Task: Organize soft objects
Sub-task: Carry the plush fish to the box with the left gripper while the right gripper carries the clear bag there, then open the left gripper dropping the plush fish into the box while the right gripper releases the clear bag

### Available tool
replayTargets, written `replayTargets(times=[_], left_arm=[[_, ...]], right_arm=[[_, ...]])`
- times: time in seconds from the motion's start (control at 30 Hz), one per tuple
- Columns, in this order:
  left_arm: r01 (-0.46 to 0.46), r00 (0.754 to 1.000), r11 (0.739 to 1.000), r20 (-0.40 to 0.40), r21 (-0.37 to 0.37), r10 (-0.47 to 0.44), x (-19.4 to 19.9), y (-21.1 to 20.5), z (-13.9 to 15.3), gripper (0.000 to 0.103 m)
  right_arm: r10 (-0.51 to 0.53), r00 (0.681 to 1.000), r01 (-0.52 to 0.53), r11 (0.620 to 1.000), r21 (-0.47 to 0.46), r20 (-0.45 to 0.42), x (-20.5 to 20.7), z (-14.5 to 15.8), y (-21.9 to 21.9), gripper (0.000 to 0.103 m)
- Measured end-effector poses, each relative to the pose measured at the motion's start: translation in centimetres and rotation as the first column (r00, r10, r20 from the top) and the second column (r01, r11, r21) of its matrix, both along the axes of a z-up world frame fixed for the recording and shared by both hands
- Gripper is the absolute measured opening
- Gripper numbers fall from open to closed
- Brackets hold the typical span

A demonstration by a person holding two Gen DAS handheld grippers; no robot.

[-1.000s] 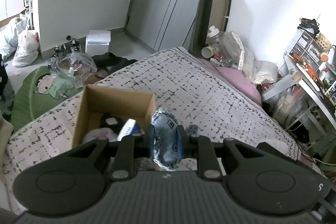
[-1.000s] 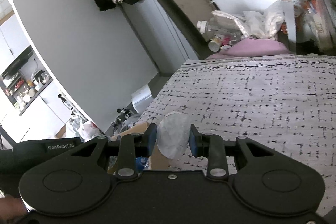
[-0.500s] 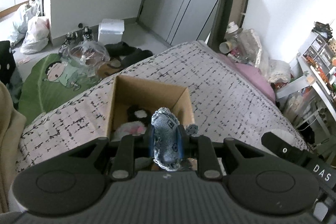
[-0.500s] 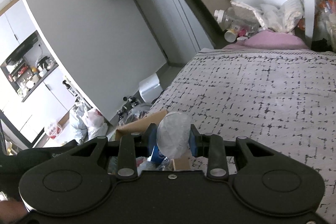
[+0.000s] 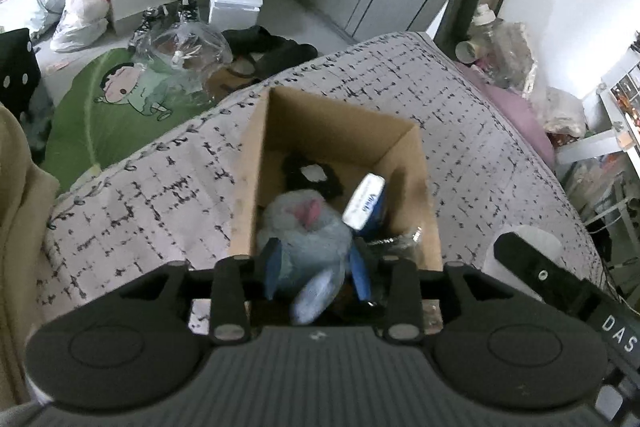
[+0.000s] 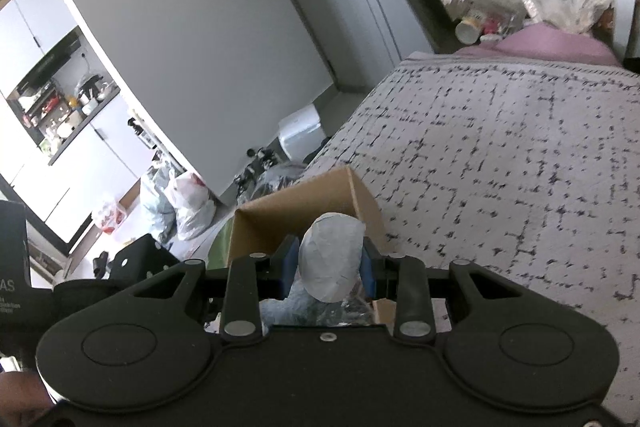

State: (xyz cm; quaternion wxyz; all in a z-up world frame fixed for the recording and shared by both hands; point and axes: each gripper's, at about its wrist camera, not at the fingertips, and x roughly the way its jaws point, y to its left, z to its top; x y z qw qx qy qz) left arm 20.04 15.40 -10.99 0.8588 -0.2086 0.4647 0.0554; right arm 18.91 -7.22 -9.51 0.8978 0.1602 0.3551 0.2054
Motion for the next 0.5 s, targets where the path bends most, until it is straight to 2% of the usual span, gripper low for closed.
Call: replayTargets(times=[0.27,0.5], left_arm=[[-0.019,1.000,1.000,-0.008,0.011,0.019,0.6,1.0,0.1,0.040],[-0.037,0.999,0.999,0.004,0.017,0.037,1.0,1.7,1.0,0.044]], right_arm=[[0.045,0.999,-0.045,0.999,0.027,-0.024,0.5,-0.7,1.7,0.032],[0.078,0.996,-0.077,0.997,0.008,-0.037,2.7,-0.7,3.7,0.032]])
